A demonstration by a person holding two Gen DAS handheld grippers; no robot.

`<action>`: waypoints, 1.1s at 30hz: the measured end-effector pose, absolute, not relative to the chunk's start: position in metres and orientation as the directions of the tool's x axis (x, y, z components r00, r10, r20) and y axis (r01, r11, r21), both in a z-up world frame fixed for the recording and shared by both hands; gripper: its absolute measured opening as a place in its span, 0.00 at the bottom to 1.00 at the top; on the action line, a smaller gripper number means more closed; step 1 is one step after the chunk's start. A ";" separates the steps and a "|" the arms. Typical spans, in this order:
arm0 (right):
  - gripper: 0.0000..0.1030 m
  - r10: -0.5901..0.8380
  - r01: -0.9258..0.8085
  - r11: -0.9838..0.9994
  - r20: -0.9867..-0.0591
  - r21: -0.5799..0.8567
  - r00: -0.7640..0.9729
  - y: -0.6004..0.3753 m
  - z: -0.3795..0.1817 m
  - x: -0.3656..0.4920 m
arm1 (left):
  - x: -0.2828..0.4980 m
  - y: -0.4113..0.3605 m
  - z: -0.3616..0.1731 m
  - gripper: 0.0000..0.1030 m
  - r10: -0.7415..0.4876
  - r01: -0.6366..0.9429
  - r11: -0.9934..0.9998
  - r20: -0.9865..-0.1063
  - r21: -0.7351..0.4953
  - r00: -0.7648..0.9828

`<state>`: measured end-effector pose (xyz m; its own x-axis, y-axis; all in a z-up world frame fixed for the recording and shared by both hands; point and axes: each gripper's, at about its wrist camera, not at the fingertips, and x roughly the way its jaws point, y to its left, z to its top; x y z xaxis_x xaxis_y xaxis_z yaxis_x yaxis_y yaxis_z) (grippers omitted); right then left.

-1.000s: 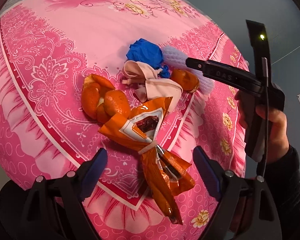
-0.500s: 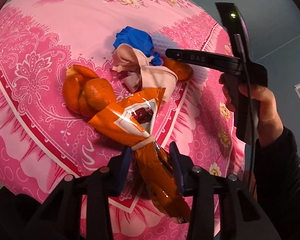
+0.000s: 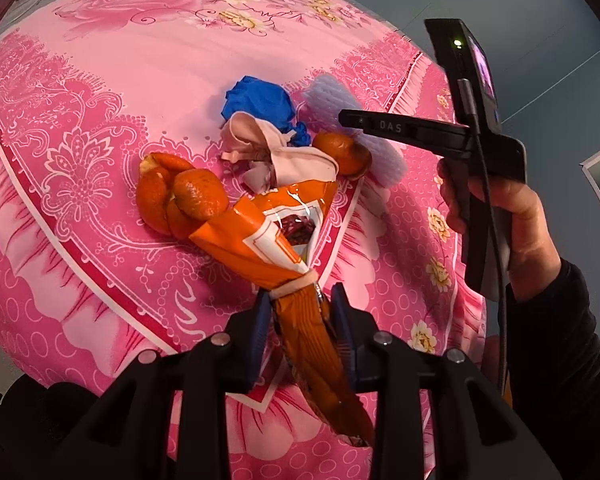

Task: Collect trash
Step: 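Grasp the orange snack wrapper with the left tool while the right tool grasps the white foam net, then lift the orange wrapper and foam net and carry them over the bin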

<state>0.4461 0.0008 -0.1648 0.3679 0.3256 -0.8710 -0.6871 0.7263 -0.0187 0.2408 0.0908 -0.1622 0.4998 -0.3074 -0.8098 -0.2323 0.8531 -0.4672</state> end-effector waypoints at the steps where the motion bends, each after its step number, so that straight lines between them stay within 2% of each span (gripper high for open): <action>1: 0.21 0.334 -0.683 0.730 -0.867 -0.011 0.371 -0.002 -0.160 0.444 | 0.237 0.092 -0.160 0.28 -0.304 -0.230 0.854 -0.808 -0.466 0.505; 20: 0.21 0.451 -0.635 0.769 -0.763 0.069 0.463 -0.053 -0.070 0.374 | 0.192 0.129 -0.117 0.28 -0.239 -0.242 0.850 -0.752 -0.468 0.614; 33: 0.21 0.548 -0.610 0.769 -0.689 0.192 0.474 -0.111 -0.028 0.308 | 0.161 0.136 -0.087 0.28 -0.160 -0.257 0.865 -0.720 -0.432 0.675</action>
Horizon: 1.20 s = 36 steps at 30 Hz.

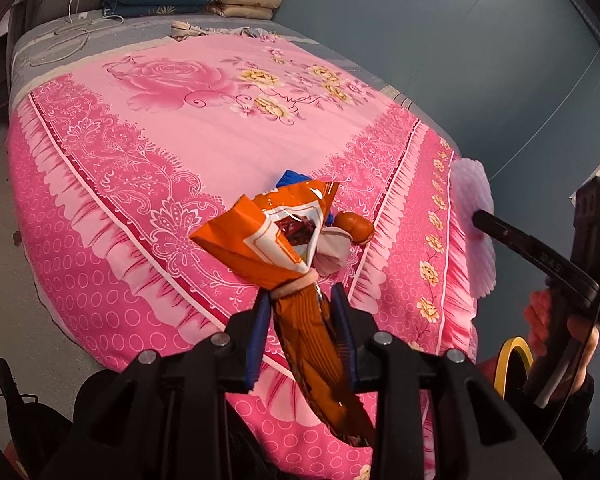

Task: Collect trash
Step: 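Lift the orange wrapper and foam net and carry them over the bin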

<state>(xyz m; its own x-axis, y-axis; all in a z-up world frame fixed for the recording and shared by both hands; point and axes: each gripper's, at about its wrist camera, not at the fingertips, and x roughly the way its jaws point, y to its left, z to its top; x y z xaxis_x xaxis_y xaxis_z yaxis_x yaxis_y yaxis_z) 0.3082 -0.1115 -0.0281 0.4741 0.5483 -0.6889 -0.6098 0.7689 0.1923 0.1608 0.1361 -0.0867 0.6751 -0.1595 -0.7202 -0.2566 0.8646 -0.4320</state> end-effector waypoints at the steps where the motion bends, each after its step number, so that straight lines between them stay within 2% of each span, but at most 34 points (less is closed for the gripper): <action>1: 0.21 0.550 -0.610 0.769 -0.686 0.192 0.477 -0.114 -0.027 0.305 | 0.159 0.134 -0.085 0.28 -0.157 -0.256 0.866 -0.718 -0.431 0.678; 16: 0.21 0.589 -0.551 0.786 -0.608 0.279 0.532 -0.207 -0.005 0.250 | 0.150 0.063 -0.052 0.28 -0.195 -0.127 0.909 -0.674 -0.397 0.712; 36: 0.22 0.505 -0.410 0.863 -0.469 0.296 0.724 -0.318 0.027 0.172 | 0.150 -0.033 -0.010 0.28 -0.310 0.090 0.931 -0.631 -0.355 0.711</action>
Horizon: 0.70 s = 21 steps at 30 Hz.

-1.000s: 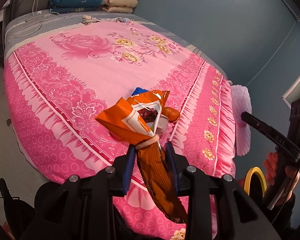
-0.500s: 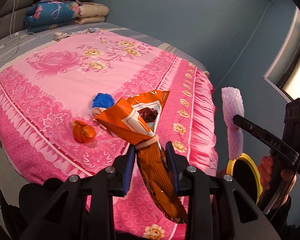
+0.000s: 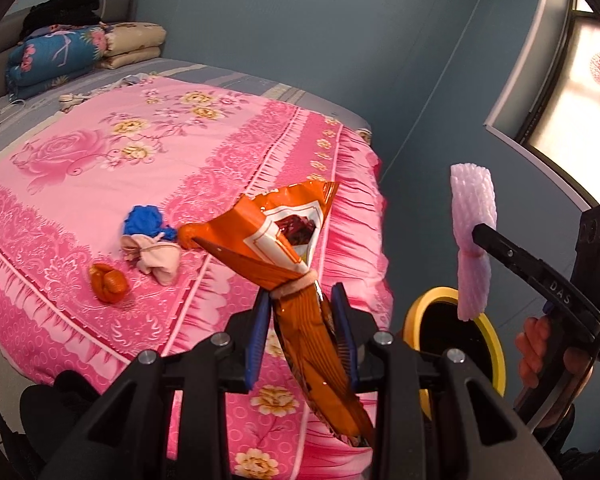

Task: Collect trash
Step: 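Lift the orange wrapper and foam net and carry them over the bin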

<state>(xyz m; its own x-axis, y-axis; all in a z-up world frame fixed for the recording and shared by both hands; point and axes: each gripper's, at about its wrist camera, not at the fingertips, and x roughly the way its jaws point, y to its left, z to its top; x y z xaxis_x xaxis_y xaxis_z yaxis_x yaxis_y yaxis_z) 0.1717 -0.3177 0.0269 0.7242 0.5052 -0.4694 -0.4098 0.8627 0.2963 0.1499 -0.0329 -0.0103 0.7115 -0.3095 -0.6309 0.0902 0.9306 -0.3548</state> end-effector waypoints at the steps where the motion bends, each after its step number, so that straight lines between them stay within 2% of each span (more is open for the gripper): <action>1: 0.22 0.502 -0.404 0.864 -0.466 0.299 0.729 -0.321 0.028 0.171 | 0.151 -0.037 -0.009 0.28 -0.316 0.099 0.930 -0.631 -0.354 0.708; 9: 0.22 0.440 -0.313 0.885 -0.403 0.344 0.802 -0.368 0.041 0.155 | 0.158 -0.082 0.005 0.28 -0.356 0.189 0.929 -0.627 -0.318 0.693; 21: 0.22 0.327 -0.201 0.919 -0.372 0.338 0.869 -0.414 0.048 0.132 | 0.177 -0.143 0.008 0.28 -0.455 0.292 0.889 -0.606 -0.352 0.653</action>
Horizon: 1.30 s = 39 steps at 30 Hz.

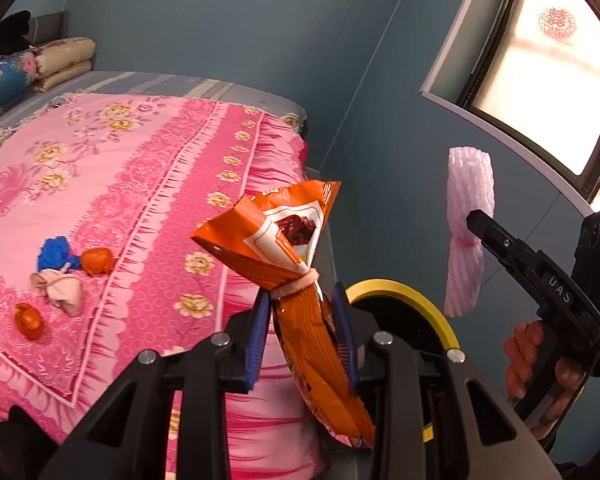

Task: Collect trash
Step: 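Lift the orange wrapper and foam net and carry them over the bin, then open both tools over the bin to drop the wrapper and net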

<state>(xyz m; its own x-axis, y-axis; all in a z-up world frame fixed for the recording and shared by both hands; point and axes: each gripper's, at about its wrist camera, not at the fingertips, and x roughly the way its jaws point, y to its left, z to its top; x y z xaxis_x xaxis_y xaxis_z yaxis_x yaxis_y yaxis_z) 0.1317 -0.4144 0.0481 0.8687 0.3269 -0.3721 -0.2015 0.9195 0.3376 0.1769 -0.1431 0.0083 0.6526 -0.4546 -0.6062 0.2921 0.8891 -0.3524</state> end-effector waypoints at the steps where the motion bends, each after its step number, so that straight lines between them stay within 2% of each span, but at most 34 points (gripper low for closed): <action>1: 0.22 0.319 -0.192 0.921 -0.374 0.338 0.871 -0.419 0.047 0.130 | 0.179 -0.149 0.006 0.28 -0.463 0.302 0.885 -0.607 -0.354 0.645; 13: 0.23 0.253 -0.102 0.930 -0.411 0.353 0.876 -0.446 0.037 0.127 | 0.187 -0.201 -0.026 0.28 -0.534 0.370 0.845 -0.648 -0.387 0.542; 18: 0.23 0.216 -0.056 0.935 -0.439 0.349 0.872 -0.457 0.027 0.128 | 0.188 -0.220 -0.034 0.28 -0.523 0.383 0.849 -0.680 -0.363 0.514; 32: 0.24 0.199 0.013 0.920 -0.496 0.392 0.845 -0.485 -0.004 0.126 | 0.183 -0.268 -0.046 0.29 -0.542 0.463 0.823 -0.698 -0.329 0.468; 37: 0.25 0.187 0.035 0.916 -0.503 0.401 0.844 -0.488 -0.011 0.125 | 0.182 -0.274 -0.048 0.30 -0.544 0.476 0.818 -0.702 -0.323 0.460; 39: 0.29 0.193 0.040 0.909 -0.505 0.414 0.842 -0.491 -0.014 0.126 | 0.180 -0.274 -0.048 0.31 -0.547 0.478 0.817 -0.699 -0.323 0.461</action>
